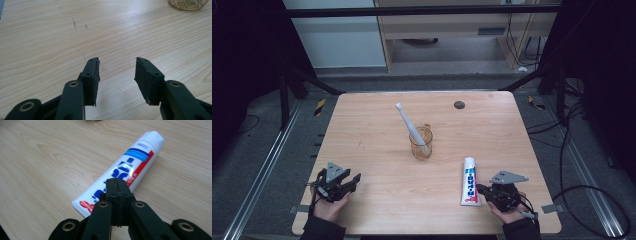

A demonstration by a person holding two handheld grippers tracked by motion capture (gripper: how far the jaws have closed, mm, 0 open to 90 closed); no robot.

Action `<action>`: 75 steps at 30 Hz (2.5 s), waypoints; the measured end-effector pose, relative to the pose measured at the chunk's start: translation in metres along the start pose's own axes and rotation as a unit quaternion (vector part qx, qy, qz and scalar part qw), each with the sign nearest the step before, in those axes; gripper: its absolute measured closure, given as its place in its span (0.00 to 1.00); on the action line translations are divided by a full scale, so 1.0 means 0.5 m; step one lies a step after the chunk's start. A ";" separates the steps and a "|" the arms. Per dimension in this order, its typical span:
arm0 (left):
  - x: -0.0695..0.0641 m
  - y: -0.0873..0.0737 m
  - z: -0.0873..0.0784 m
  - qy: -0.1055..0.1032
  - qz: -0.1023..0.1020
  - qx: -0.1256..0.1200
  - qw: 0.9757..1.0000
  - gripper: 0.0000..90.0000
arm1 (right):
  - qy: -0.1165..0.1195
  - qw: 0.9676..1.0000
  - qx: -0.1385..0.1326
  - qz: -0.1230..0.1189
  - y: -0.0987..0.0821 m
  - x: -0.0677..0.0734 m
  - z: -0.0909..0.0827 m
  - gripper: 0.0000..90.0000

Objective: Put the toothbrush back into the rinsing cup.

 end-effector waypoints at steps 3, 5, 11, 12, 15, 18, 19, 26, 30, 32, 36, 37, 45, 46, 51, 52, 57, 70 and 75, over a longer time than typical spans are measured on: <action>0.000 -0.001 0.001 0.000 0.002 0.002 1.000 0.59 | 0.010 1.000 0.005 -0.007 0.003 0.017 0.012 1.00; 0.000 -0.001 0.002 0.000 0.003 0.004 1.000 0.59 | 0.017 1.000 0.006 -0.011 0.007 0.028 0.021 1.00; -0.001 -0.001 0.004 0.000 0.005 0.005 1.000 0.59 | 0.031 0.999 0.016 -0.017 0.014 0.053 0.050 1.00; -0.001 -0.001 0.004 -0.001 0.004 0.006 1.000 0.59 | 0.032 0.999 0.018 -0.020 0.014 0.056 0.054 1.00; 0.001 -0.002 0.004 0.001 0.003 0.007 1.000 0.58 | 0.033 0.999 0.028 -0.026 0.012 0.064 0.063 1.00; 0.003 -0.002 0.005 0.001 0.002 0.007 1.000 0.58 | 0.033 0.998 0.033 -0.034 0.009 0.067 0.069 1.00; 0.003 -0.002 0.005 0.001 0.002 0.007 1.000 0.58 | 0.033 0.998 0.034 -0.033 0.008 0.068 0.070 1.00; 0.003 -0.003 0.005 0.001 0.002 0.008 1.000 0.57 | 0.032 0.998 0.037 -0.034 0.005 0.068 0.072 1.00; 0.004 -0.003 0.005 0.002 0.003 0.009 1.000 0.56 | 0.032 0.998 0.037 -0.034 0.005 0.066 0.071 1.00; 0.004 -0.003 0.005 0.002 0.003 0.008 1.000 0.56 | 0.031 0.998 0.039 -0.033 0.004 0.065 0.068 1.00; 0.004 -0.003 0.005 0.002 0.002 0.008 1.000 0.56 | 0.025 0.998 0.041 -0.027 0.003 0.061 0.061 1.00; 0.004 -0.003 0.005 0.003 0.002 0.008 1.000 0.56 | 0.024 0.999 0.038 -0.026 0.003 0.059 0.061 1.00; 0.002 -0.003 0.007 0.002 0.004 0.009 1.000 0.56 | 0.035 0.998 0.035 -0.031 0.011 0.070 0.077 1.00; 0.003 -0.003 0.007 0.003 0.003 0.009 1.000 0.56 | 0.033 0.998 0.035 -0.034 0.012 0.071 0.080 1.00; 0.004 -0.002 0.005 0.003 0.003 0.008 1.000 0.56 | 0.026 0.997 0.051 -0.049 0.008 0.078 0.089 1.00; 0.004 -0.003 0.005 0.003 0.003 0.008 1.000 0.56 | 0.026 0.997 0.050 -0.048 0.008 0.077 0.088 1.00; 0.004 -0.002 0.004 0.003 0.002 0.006 1.000 0.56 | 0.013 0.998 0.057 -0.039 0.002 0.063 0.079 1.00; 0.006 -0.003 0.004 0.003 0.001 0.007 1.000 0.56 | -0.012 0.998 0.065 -0.023 -0.022 0.025 0.053 1.00; 0.006 -0.003 0.003 0.003 0.001 0.007 1.000 0.56 | -0.021 0.998 0.062 -0.010 -0.027 0.005 0.041 1.00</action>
Point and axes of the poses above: each handheld gripper's, and its own axes: z roughly forward along the jaws, y roughly out of its top, x roughly to its left, the point moved 6 cm from there along z, roughly forward along the jaws, and after that the axes turned 6 degrees about -y, right-handed, at the moved point
